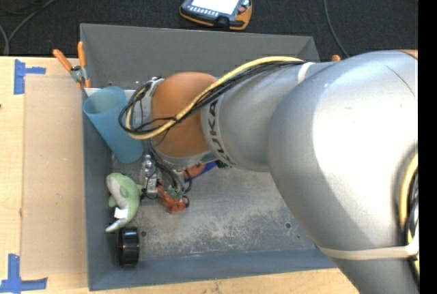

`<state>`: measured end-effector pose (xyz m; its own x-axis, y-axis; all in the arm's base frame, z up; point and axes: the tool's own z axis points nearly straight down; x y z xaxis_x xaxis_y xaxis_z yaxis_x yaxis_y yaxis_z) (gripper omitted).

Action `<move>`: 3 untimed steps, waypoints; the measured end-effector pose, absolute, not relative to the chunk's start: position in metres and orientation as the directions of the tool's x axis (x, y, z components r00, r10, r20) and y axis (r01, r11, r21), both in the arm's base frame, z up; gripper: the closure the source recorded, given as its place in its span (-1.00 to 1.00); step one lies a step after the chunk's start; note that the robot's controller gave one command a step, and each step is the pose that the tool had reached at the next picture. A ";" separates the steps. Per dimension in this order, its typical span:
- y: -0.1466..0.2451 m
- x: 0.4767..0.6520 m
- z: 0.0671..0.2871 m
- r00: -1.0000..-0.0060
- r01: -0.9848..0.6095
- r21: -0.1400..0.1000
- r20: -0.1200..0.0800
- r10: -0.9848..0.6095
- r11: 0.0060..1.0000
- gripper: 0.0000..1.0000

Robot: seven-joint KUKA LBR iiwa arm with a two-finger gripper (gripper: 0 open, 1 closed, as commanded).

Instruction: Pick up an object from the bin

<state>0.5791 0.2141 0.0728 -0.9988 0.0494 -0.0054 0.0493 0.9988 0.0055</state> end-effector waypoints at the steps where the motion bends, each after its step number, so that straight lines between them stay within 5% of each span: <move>1: 0.214 0.579 0.073 -0.999 0.050 0.006 -0.005 0.050 0.999 1.00; 2: 0.163 0.555 0.130 -0.974 -0.225 0.004 0.005 -0.225 0.974 1.00; 3: 0.145 0.569 0.122 -0.938 -0.345 0.004 -0.005 -0.345 0.938 1.00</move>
Offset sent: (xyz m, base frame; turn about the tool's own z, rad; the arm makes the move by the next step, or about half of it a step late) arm -0.0320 -0.0866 0.0992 -0.4245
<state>0.5692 0.1451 0.1223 -0.9384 -0.3454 -0.0054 -0.3454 0.9384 0.0038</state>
